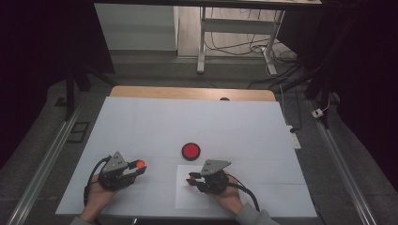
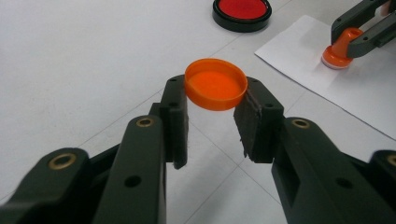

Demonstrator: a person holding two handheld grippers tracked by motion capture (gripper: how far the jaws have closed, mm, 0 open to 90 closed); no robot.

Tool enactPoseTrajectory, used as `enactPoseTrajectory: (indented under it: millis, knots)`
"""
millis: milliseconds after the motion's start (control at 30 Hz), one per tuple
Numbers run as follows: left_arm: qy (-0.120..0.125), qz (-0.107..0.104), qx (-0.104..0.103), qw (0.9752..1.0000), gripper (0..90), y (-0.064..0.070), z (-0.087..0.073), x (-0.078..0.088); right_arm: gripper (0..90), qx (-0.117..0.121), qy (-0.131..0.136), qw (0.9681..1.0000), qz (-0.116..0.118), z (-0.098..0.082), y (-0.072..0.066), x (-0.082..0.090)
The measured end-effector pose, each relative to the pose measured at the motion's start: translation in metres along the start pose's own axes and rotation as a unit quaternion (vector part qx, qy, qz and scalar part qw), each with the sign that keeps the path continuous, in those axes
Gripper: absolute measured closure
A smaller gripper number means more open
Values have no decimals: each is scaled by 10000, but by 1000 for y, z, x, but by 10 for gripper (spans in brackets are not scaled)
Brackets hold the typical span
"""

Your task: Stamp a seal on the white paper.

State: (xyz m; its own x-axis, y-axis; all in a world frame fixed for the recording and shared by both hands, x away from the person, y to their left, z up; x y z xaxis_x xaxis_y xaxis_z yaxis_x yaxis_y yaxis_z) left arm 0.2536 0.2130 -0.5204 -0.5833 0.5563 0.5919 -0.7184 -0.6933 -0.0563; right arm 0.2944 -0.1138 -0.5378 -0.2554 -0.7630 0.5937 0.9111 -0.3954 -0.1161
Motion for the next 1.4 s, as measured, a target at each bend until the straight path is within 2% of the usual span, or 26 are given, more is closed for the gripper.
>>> enactPoseTrajectory:
  millis: [200,400,867,1400]
  knots:
    - [-5,16,1,10000,652,0,0,0,727,-24,81,10000,-49,-3,-2,0]
    - [-15,-4,-5,10000,652,0,0,0,729,-40,80,10000,-8,-4,0,-1]
    - [-4,22,-17,10000,652,2,1,1,730,5,94,9999,-71,-5,-2,-1]
    - [6,26,-31,10000,652,2,1,2,731,154,77,9997,-198,-5,-5,-1]
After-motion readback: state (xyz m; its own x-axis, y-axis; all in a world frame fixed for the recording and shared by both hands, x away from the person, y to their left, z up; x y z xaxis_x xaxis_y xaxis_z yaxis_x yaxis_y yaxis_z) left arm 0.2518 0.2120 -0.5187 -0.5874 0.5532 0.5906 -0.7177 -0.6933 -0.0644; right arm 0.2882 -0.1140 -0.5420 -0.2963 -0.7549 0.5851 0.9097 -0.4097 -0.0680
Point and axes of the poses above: each handheld gripper's, and its own axes: x roughly backward along the jaws, z roughly out of its top, y roughly to its right, the point moved 1 cm from there along -x, roughly forward along the jaws, and after that the axes turned 7 degrees about -x, right-handed, at the moved point
